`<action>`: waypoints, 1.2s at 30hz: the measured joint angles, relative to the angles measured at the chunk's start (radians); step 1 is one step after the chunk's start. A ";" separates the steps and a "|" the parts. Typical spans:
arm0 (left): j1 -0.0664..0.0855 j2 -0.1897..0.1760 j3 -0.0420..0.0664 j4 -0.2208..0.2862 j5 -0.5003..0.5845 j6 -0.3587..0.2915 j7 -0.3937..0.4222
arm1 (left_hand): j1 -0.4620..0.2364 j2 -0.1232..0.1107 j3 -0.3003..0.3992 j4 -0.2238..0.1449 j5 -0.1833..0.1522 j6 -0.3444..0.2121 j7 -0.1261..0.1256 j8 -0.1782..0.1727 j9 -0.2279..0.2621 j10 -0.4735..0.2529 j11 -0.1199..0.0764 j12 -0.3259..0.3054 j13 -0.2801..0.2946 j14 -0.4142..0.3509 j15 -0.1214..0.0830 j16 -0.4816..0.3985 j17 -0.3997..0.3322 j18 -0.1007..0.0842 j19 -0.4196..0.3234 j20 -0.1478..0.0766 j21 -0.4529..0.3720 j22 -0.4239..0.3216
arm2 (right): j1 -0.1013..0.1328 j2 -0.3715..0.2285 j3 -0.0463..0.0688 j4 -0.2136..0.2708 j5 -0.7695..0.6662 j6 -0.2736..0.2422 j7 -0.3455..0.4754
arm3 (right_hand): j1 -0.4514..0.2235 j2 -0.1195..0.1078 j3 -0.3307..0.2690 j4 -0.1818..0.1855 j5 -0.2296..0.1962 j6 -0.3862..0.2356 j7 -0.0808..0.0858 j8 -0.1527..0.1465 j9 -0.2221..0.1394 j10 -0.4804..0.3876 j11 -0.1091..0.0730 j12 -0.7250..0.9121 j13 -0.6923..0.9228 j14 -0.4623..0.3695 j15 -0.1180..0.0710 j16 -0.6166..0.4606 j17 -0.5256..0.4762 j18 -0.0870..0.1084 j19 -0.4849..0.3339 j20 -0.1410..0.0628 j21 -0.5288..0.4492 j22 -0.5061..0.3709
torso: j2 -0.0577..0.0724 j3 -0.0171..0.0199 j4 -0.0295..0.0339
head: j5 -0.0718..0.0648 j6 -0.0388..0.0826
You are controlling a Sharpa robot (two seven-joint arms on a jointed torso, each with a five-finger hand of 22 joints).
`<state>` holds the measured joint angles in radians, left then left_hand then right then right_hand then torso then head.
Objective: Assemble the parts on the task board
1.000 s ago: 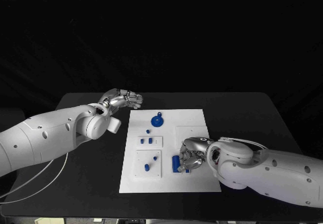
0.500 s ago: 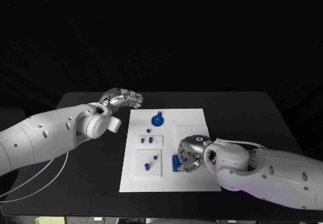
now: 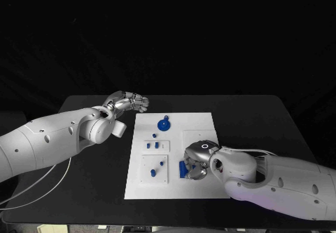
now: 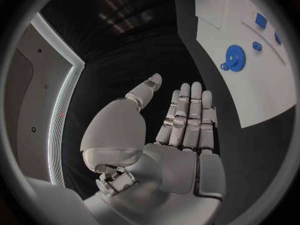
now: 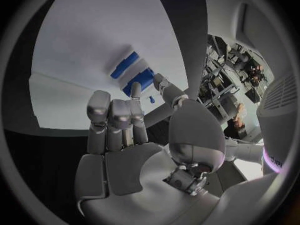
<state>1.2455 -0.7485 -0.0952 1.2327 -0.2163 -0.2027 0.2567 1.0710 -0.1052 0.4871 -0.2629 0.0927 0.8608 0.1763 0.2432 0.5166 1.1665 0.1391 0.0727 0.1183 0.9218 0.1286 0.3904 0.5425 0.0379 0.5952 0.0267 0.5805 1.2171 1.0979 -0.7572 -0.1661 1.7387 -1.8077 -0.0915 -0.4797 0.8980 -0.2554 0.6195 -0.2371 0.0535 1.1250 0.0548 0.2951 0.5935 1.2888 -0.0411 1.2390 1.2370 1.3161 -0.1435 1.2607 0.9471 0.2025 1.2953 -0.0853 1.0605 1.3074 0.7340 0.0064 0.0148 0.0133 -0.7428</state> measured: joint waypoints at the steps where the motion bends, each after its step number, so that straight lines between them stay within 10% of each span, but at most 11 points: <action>1: 0.000 0.000 0.000 0.000 0.000 0.000 0.000 | 0.000 0.000 0.000 0.000 0.000 0.000 0.000 0.000 0.000 0.000 0.000 0.000 0.000 0.000 0.000 -0.003 0.000 0.000 0.000 0.000 0.000 0.000 | -0.002 0.002 -0.001 0.000 -0.012 -0.001 -0.002 | 0.000 0.000 0.000 0.000 0.000 0.000 0.000 0.000 0.000 0.000 0.000 0.000 0.001 0.000 0.000 0.000 0.000 0.000 0.001 0.001 0.000 0.000 | 0.000 -0.0001 0.0000 | 0.000 0.000; 26: 0.000 0.000 0.000 -0.001 0.000 0.002 -0.001 | 0.000 0.000 0.000 0.000 0.000 0.000 0.000 0.000 0.000 0.000 0.000 0.000 0.000 0.000 0.000 -0.003 0.002 0.000 0.000 0.000 0.000 0.001 | -0.004 -0.042 0.001 0.004 0.016 -0.042 0.010 | -0.001 -0.020 0.005 0.044 0.000 0.013 -0.003 0.003 -0.004 0.019 -0.012 -0.025 -0.024 -0.008 -0.005 0.001 -0.004 0.004 -0.002 0.005 0.000 0.001 | 0.000 0.0006 0.0000 | 0.000 0.004; 36: 0.000 0.000 0.000 -0.014 0.000 0.002 -0.001 | 0.000 0.000 0.000 0.000 0.000 0.000 0.000 0.000 0.000 0.000 0.000 0.000 0.000 0.000 0.000 -0.003 0.002 0.000 0.000 0.000 0.000 0.001 | 0.030 -0.088 0.042 -0.045 0.306 -0.131 0.134 | -0.008 -0.026 -0.021 0.051 0.000 -0.046 0.004 -0.038 -0.016 -0.055 0.008 -0.096 -0.081 -0.013 -0.001 -0.014 -0.011 0.005 -0.015 0.007 -0.010 0.000 | -0.001 0.0007 -0.0009 | -0.002 0.018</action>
<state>1.2455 -0.7482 -0.0954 1.2184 -0.2164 -0.2010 0.2558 1.0710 -0.1052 0.4871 -0.2629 0.0927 0.8608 0.1763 0.2432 0.5168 1.1665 0.1391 0.0727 0.1184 0.9218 0.1286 0.3877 0.5444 0.0379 0.5952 0.0267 0.5805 1.2180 1.1283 -0.8450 -0.1244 1.6938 -1.5012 -0.2230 -0.3459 0.8902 -0.2818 0.5987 -0.1862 0.0535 1.0795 0.0586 0.2571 0.5770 1.2334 -0.0328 1.1429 1.1562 1.3033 -0.1442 1.2463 0.9365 0.2073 1.2803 -0.0787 1.0506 1.3079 0.7329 0.0071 0.0139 0.0116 -0.7249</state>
